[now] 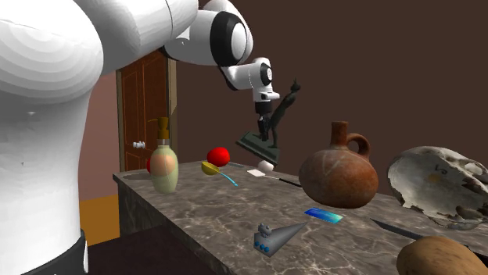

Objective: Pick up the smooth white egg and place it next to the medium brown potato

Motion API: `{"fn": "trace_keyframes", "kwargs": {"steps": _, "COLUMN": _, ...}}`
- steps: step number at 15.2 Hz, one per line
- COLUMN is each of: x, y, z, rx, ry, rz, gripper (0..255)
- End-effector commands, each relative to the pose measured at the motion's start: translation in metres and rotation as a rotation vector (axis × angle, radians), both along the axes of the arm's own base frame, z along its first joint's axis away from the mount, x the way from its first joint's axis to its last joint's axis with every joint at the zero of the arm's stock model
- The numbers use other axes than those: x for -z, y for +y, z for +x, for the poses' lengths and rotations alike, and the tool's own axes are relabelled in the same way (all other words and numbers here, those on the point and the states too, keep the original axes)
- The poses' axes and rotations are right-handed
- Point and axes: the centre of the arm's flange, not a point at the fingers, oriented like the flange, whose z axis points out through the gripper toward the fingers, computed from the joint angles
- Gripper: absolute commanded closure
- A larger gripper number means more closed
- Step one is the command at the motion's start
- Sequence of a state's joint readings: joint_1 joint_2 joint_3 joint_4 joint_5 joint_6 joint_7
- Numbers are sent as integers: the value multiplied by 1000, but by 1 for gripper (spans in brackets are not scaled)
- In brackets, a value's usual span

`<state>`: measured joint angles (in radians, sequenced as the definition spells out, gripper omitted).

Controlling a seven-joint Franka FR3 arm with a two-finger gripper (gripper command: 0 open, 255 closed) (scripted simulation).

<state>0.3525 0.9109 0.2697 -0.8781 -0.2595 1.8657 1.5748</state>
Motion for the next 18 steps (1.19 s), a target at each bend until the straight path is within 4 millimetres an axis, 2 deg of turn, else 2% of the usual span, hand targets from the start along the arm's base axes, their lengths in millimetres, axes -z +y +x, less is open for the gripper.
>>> {"fn": "trace_keyframes", "kwargs": {"steps": 1, "x": -2, "y": -19, "z": -7, "rx": 1, "ry": -2, "rz": 1, "gripper": 255}}
{"fn": "trace_keyframes", "kwargs": {"steps": 18, "x": -2, "y": -235, "z": -68, "rx": 1, "ry": -2, "rz": 1, "gripper": 255}}
